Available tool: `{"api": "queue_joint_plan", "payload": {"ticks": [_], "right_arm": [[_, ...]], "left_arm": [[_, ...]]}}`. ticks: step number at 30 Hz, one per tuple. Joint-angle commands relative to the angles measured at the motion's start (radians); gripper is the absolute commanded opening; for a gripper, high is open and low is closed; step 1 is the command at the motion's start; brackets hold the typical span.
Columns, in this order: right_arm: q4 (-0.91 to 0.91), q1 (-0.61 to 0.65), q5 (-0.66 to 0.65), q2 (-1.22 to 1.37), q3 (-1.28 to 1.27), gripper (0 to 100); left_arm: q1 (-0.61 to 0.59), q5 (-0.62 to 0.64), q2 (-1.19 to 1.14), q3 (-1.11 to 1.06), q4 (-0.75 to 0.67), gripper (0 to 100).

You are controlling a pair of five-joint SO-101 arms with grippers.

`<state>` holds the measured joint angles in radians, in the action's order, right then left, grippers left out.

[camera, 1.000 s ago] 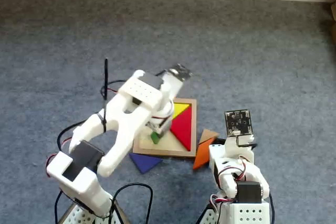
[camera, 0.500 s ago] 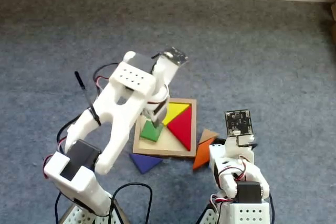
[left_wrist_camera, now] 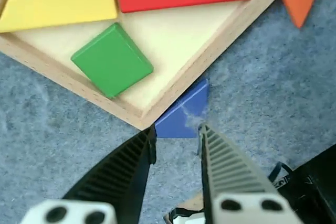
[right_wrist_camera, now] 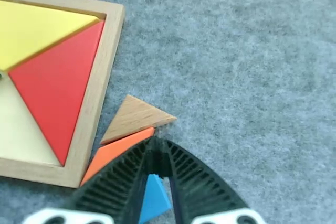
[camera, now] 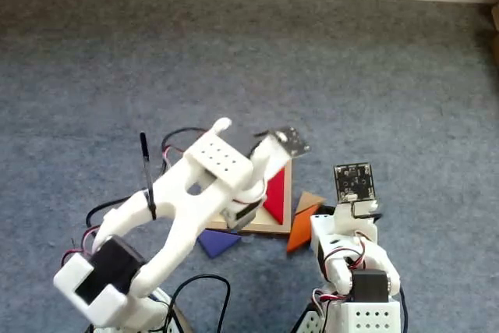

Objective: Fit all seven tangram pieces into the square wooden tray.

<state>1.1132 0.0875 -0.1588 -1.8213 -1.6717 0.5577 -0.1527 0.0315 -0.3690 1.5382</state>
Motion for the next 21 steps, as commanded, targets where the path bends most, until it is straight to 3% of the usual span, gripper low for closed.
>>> {"api": "queue_joint_plan", "payload": {"ticks": [1, 6, 16, 21], "right_arm": [[0.002, -0.01, -0.012, -0.012, -0.116, 2.0], [0.002, -0.01, -0.012, -0.012, -0.116, 2.0], [0.002, -0.01, -0.012, -0.012, -0.116, 2.0], [0.002, -0.01, -0.012, -0.012, -0.116, 2.0]], "left_arm": [[0.019, -0.011, 0.068, -0.156, -0.14, 15], [0.018, -0.005, 0.067, -0.266, -0.232, 21], [0.097, -0.003, 0.067, -0.377, -0.264, 21], [0.018, 0.032, 0.065, -0.389, -0.351, 21]]}}
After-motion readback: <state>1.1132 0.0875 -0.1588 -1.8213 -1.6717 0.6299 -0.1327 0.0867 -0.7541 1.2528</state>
